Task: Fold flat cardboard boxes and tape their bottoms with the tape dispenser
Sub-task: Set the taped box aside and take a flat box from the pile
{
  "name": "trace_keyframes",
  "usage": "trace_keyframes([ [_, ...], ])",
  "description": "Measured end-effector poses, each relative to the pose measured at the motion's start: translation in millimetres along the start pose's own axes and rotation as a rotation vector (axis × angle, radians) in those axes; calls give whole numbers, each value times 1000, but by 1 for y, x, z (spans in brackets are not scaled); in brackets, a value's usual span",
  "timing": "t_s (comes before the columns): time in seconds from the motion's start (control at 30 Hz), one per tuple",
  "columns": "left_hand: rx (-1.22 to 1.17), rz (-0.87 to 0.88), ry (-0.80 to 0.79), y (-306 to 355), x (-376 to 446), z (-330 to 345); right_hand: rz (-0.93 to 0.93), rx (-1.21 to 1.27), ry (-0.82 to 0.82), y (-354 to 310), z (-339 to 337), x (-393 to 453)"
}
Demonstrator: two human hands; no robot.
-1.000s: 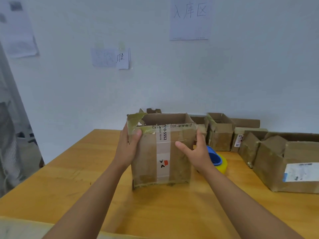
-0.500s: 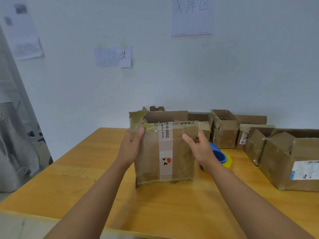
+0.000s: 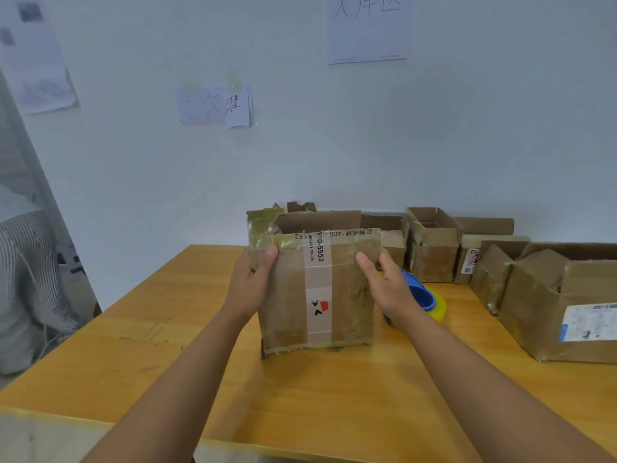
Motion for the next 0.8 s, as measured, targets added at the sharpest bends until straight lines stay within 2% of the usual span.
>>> trace_keyframes([
  [0.27, 29, -83, 69, -7, 7, -1, 32, -69, 90, 1, 1, 8],
  [0.47, -35, -97, 168, -13, 12, -3, 17, -77, 121, 3, 2, 16],
  [0.67, 40, -32, 51, -10, 24, -3, 32, -233, 127, -7, -7, 39],
  [0.8, 124, -34, 1, -15, 32, -7, -28, -356, -32, -25, -12, 63],
])
Point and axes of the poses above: each hand's wrist, its own x-axis towards the middle knuckle, its own z-axis out of the palm, y = z × x, the point moved 2 cm from there along x, towards the middle knuckle, and after that the axes turned 4 degrees about -x, right-handed, at the moved point
